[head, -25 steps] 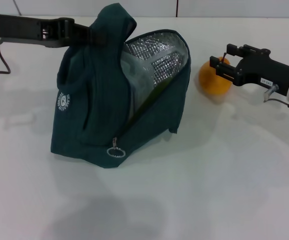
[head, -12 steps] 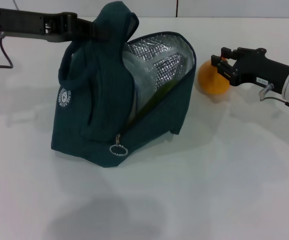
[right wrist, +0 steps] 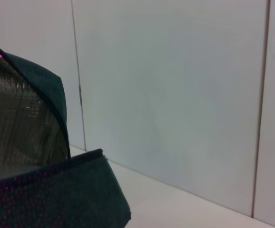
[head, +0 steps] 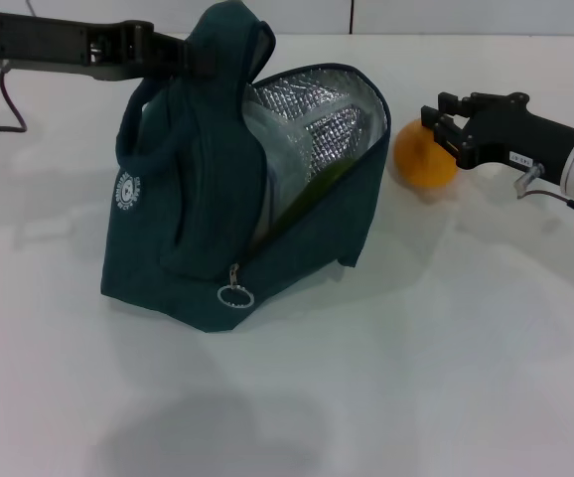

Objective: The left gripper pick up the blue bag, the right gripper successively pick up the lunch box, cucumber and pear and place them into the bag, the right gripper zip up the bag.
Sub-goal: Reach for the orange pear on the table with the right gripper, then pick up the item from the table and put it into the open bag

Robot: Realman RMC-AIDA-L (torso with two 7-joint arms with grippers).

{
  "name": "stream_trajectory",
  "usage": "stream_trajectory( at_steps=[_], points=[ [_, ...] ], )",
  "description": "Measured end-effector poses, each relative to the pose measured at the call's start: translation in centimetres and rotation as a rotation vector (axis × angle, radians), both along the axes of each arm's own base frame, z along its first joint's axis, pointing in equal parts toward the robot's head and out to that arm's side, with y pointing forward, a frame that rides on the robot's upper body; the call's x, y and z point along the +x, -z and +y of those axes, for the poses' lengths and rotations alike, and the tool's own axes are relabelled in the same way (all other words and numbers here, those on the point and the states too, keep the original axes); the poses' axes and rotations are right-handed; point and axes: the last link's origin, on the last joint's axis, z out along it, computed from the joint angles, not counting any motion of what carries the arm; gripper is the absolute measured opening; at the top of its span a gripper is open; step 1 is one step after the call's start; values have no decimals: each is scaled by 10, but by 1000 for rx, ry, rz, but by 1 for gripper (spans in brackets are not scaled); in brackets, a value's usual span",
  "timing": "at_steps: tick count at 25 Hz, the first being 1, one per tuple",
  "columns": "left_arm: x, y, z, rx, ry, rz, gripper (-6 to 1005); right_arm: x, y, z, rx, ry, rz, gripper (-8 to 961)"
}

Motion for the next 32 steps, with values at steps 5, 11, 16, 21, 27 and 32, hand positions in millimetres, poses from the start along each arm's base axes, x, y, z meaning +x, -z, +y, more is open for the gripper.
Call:
stream_trajectory(
  at_steps=[5, 11, 16, 21, 27, 32],
  points=[
    [0, -1, 0, 2, -2, -1, 79, -2, -1, 0, 4, -6, 8, 250],
    [1, -1, 1, 3, -3, -3, 80, -3, -2, 0, 8, -10, 11, 77],
    [3, -1, 2, 3, 0, -3, 81, -3, -3, 1, 12, -7, 15, 35],
    [1, -1, 1, 3, -6, -3, 82, -2, -8, -1, 21, -5, 52, 35],
    [-3, 0, 0, -13, -33, -19, 84, -5, -38, -9, 43, -17, 193, 36],
    [-7, -1, 0, -21, -46, -23, 85, -23, -65, -15, -3, -84, 332, 36]
  ],
)
